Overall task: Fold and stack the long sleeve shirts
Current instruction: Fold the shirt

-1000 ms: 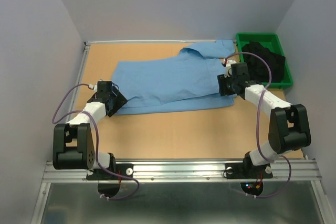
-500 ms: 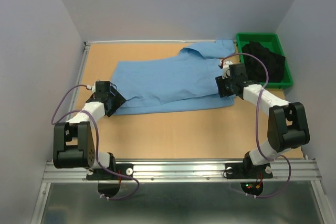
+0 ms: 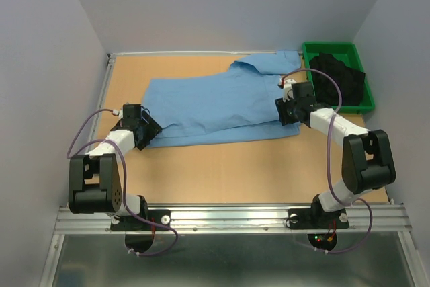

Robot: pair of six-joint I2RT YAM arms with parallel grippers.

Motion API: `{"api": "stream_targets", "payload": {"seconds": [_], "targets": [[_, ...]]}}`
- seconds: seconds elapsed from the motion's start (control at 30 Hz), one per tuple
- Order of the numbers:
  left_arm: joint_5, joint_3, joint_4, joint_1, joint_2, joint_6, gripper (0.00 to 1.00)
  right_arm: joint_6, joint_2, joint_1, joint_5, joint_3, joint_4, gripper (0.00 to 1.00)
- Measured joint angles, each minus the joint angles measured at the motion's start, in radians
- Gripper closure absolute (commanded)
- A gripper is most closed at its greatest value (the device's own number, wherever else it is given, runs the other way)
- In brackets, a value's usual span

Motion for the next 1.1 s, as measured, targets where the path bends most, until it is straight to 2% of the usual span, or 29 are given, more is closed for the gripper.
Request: {"api": "stream_targets", "payload": {"seconds": [0.1, 0.23, 0.3, 0.43, 0.47, 0.77, 1.0, 1.1], "targets": [[0.002, 0.000, 0.000, 0.000, 0.000, 0.000, 0.25, -0.003, 0.018, 0.000, 0.000, 0.000, 0.007, 0.57], [0.004, 0.000, 0.000, 0.000, 0.000, 0.000, 0.25, -0.006, 0.049, 0.000, 0.005, 0.000, 0.015, 0.76], [0.005, 0.000, 0.000, 0.000, 0.000, 0.000, 0.25, -0.006, 0.059, 0.000, 0.008, 0.000, 0.017, 0.80], [0.005, 0.000, 0.000, 0.000, 0.000, 0.000, 0.24, -0.006, 0.068, 0.000, 0.029, 0.001, 0.023, 0.98], [0.005, 0.000, 0.000, 0.000, 0.000, 0.000, 0.25, -0.003, 0.071, 0.000, 0.037, 0.001, 0.025, 0.99], [0.006, 0.000, 0.002, 0.000, 0.003, 0.000, 0.24, 0.028, 0.134, -0.010, 0.087, 0.026, 0.035, 0.99], [0.015, 0.000, 0.002, 0.000, 0.005, 0.000, 0.24, 0.093, 0.146, -0.073, 0.060, 0.040, 0.034, 0.99], [0.022, 0.000, 0.004, 0.000, 0.005, 0.000, 0.24, 0.129, 0.159, -0.101, 0.033, 0.063, 0.034, 0.93]]}}
